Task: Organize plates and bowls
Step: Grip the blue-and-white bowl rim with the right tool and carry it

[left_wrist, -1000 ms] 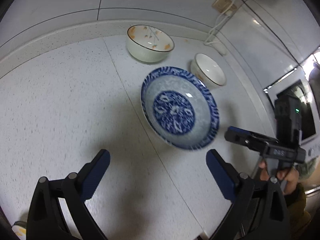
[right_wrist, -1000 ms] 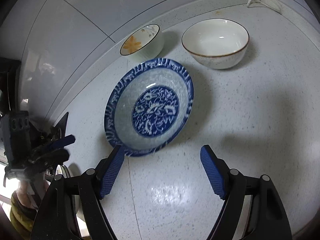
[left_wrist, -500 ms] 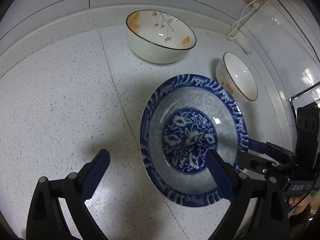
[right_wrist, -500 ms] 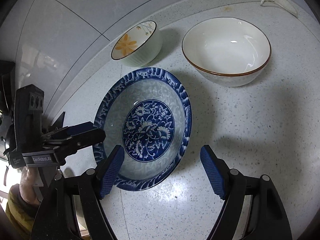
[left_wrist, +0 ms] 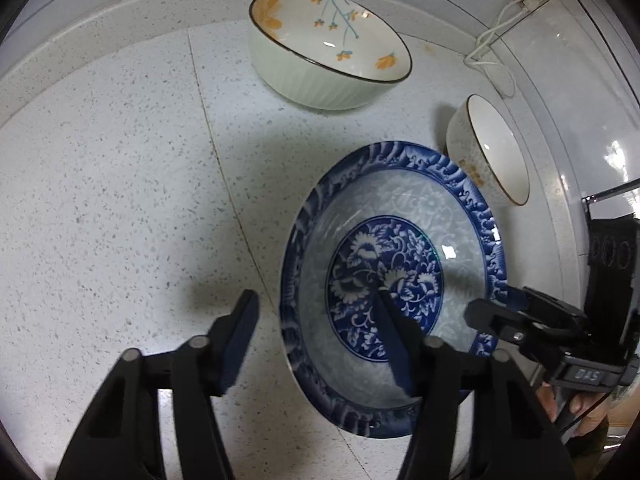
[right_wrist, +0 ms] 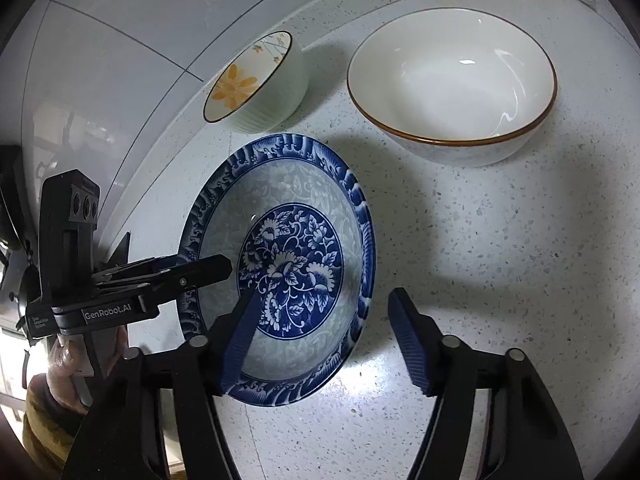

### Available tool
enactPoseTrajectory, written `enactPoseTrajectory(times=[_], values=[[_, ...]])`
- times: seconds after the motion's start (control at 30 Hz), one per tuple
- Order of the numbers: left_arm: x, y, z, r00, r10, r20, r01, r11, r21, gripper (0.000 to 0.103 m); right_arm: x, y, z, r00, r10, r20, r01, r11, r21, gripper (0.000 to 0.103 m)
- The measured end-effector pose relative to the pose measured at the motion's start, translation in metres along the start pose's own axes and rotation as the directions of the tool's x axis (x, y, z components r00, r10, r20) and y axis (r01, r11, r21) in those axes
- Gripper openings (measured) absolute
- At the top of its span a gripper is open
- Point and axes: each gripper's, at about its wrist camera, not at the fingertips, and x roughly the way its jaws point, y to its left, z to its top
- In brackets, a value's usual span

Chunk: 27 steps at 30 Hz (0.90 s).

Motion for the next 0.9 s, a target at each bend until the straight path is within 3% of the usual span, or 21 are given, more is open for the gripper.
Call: enactPoseTrajectory(times=[0.07, 0.13, 0.37, 0.5, 0.7, 0.9], values=[[0.005, 0.003, 0.003, 0.999, -0.020, -0.025, 0.020, 1.000, -0.011, 0.038, 0.003, 0.000, 0.000, 1.000, -0.003, -0.007, 0.003, 1.000, 0.014, 0.040], [0.012, 0.006, 0.004, 0.997, -0.047, -0.056, 0.045, 0.999, -0.030, 0.028, 0.005, -0.002, 0.001, 1.000, -0.002, -0.015, 0.002, 0.999, 0.034, 0.034], [0.017, 0.027, 0.007, 0.978, -0.197, -0.061, 0.187, 0.972, -0.142, 0.017, 0.006, -0.008, 0.004, 0.999, -0.053, -0.006, 0.054, 0.995, 0.079, 0.014], [0.011, 0.037, 0.001, 0.974, -0.220, -0.057, 0.208, 0.964, -0.167, 0.012, 0.005, -0.002, 0.003, 0.998, -0.059, -0.004, 0.059, 0.995, 0.084, 0.010], [-0.044, 0.071, -0.018, 0.975, -0.224, 0.007, 0.221, 0.956, -0.195, 0.013, 0.012, 0.058, 0.010, 0.999, -0.041, -0.026, 0.041, 0.999, -0.022, 0.010], [-0.092, 0.137, -0.049, 0.988, -0.145, 0.052, 0.153, 0.953, -0.260, 0.013, 0.056, 0.134, 0.008, 0.997, -0.001, -0.080, -0.010, 0.991, -0.135, 0.010]])
